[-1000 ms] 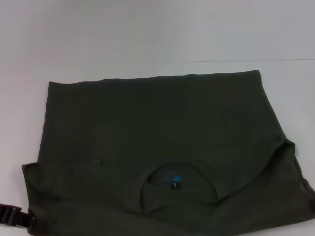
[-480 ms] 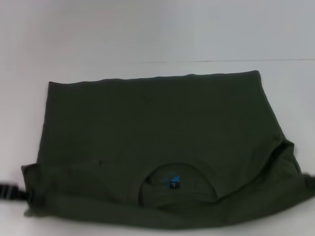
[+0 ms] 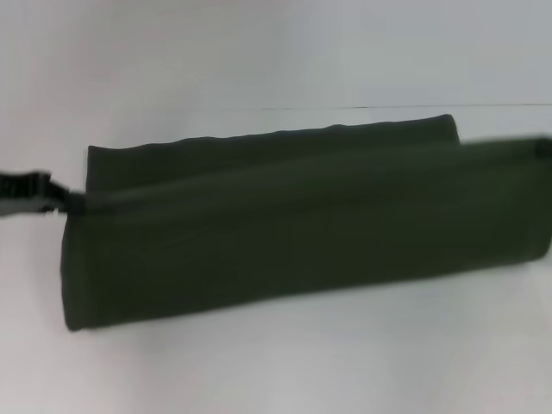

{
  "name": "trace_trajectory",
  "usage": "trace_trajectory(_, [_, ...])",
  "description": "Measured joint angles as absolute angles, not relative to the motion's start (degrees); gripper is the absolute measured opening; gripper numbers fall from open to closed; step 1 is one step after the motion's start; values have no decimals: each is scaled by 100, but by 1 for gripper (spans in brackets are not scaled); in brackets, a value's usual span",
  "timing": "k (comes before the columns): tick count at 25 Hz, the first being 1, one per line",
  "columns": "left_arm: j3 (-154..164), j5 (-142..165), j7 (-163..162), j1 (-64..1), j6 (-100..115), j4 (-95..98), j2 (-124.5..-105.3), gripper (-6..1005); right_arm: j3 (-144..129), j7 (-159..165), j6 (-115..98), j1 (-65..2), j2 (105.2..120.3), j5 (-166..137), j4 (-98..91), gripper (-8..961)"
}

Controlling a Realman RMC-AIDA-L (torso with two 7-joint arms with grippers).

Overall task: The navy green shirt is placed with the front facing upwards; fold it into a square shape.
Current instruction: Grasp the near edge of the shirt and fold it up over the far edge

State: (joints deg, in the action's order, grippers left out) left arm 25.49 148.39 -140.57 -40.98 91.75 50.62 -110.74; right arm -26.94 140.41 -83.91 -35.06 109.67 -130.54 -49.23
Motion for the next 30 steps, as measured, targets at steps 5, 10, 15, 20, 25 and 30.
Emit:
trace_trajectory(5, [3124, 14841, -14438, -4338, 7993, 4846, -11134, 43, -3042, 13851, -6947, -3840, 11275, -13061, -4764, 41])
trace_trajectory(10, [3565, 14847, -14473, -4385, 7068, 4804, -11357, 43, -3609, 13842, -5797, -3892, 11465, -13153, -4499, 42])
trace_trajectory(15, [3813, 14846, -14478, -4395, 6461, 4792, -11465, 43, -3675, 13863, -5134, -3972, 11502, -13141, -4230, 42])
trace_trajectory(20, [3838, 14848, -14522, -4406, 6177, 4760, -11498, 43, -3992, 13865, -4544, -4153, 11493, -13156, -3947, 42])
trace_trajectory(25, [3841, 14846, -14529, -4464, 5998, 4603, -11520, 43, -4394, 13921, -4099, -4306, 11511, -13160, -3865, 42])
trace_trajectory(30, [3830, 14827, -14530, -4476, 5863, 4594, -11565, 43, -4528, 13912, -3856, -4509, 11515, -13164, -3615, 43])
